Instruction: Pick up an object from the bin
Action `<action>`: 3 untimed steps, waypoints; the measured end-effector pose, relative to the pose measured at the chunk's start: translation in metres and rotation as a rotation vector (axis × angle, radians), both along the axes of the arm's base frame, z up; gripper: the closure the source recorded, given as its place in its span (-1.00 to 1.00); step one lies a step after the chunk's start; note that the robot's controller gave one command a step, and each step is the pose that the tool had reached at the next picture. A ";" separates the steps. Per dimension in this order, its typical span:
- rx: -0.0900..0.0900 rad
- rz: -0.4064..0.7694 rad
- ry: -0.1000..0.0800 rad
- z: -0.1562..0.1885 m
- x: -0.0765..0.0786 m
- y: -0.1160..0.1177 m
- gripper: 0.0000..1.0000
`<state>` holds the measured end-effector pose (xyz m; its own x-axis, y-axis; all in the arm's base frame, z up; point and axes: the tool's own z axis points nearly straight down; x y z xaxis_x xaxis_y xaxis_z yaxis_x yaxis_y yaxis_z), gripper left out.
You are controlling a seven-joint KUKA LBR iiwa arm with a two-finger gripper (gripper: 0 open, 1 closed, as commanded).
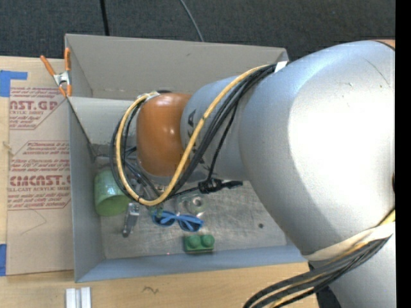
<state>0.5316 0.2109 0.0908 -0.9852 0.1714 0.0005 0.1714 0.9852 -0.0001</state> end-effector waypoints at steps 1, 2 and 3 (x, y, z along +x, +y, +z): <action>-0.001 0.000 0.000 0.000 0.000 -0.001 1.00; -0.021 0.029 0.012 -0.014 0.015 0.007 1.00; -0.014 0.027 0.007 -0.014 0.015 0.010 -1.00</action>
Offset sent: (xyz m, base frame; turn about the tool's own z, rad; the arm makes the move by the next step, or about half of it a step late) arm 0.0000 0.0000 0.0000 0.0000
